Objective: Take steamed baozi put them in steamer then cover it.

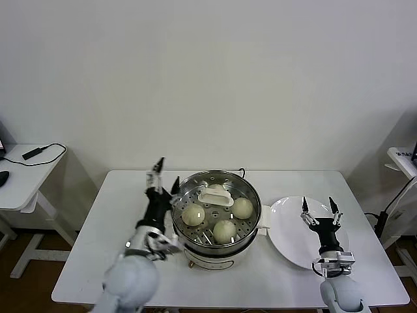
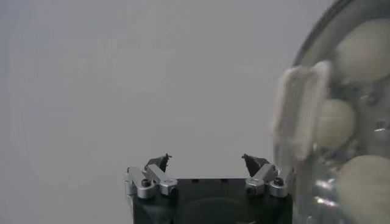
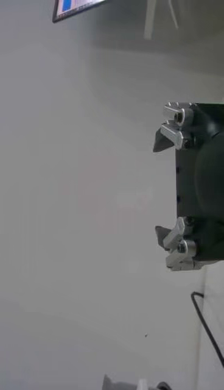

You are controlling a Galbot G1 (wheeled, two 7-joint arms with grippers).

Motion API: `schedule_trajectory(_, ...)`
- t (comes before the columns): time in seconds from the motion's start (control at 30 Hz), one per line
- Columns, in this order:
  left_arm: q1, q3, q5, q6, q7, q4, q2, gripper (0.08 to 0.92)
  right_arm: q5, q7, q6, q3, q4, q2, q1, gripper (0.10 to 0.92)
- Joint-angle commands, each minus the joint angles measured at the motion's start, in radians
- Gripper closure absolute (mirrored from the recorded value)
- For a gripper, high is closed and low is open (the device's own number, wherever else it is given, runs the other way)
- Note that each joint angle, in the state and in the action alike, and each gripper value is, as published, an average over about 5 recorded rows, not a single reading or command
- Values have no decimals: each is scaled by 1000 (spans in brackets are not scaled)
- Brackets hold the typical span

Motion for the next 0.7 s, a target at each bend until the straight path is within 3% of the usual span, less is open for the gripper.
schedule_trajectory(0.03, -13, -300, -955, -436, -120, 278, 6, 177, 104, -4, -67, 12, 12, -13, -31, 203)
schedule_trajectory(0.23, -1, -306, -1033, -530, -61, 354, -5, 177, 123, -5, -101, 17, 19, -9, -41, 203)
schedule_trajectory(0.7, 56, -289, -1014, -567, -51, 331, -14, 177, 126, -25, -74, 17, 35, 9, -78, 203)
